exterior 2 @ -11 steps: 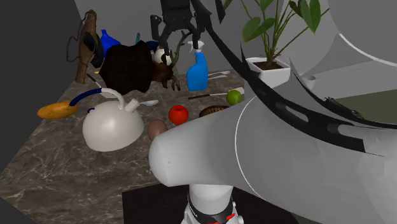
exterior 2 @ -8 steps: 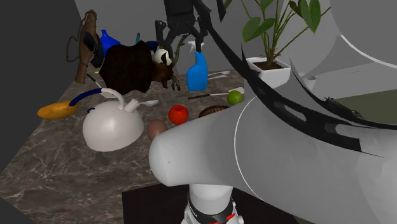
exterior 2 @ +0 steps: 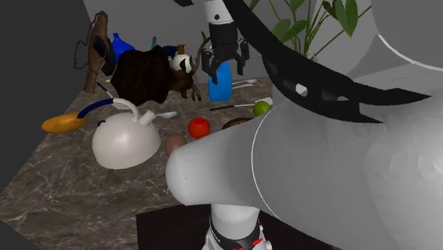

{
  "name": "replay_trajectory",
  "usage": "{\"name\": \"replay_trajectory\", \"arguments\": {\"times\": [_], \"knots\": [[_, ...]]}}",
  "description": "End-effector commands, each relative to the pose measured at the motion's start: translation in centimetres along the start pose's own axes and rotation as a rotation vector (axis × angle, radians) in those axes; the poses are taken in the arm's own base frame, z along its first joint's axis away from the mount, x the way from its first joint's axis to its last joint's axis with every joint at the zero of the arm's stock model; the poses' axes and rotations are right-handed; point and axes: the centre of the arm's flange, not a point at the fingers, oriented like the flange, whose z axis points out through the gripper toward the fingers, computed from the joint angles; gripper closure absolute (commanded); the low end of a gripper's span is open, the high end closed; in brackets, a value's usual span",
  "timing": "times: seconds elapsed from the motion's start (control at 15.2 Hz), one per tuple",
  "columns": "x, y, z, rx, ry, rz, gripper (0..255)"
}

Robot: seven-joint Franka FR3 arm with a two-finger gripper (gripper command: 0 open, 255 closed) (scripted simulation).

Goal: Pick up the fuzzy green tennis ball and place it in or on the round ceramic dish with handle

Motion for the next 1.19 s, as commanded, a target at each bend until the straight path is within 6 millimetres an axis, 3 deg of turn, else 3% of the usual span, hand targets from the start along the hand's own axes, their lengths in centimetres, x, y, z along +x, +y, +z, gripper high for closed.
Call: {"name": "replay_trajectory", "arguments": {"times": [0.0, 0.79, 1.12], "knots": [[0.0, 1.6, 2.1, -0.014, 0.011, -0.008, 0], [1.3, 11.5, 13.3, -0.086, 0.062, -0.047, 0], [1.6, 12.2, 16.0, -0.090, 0.064, -0.049, 0]]}}
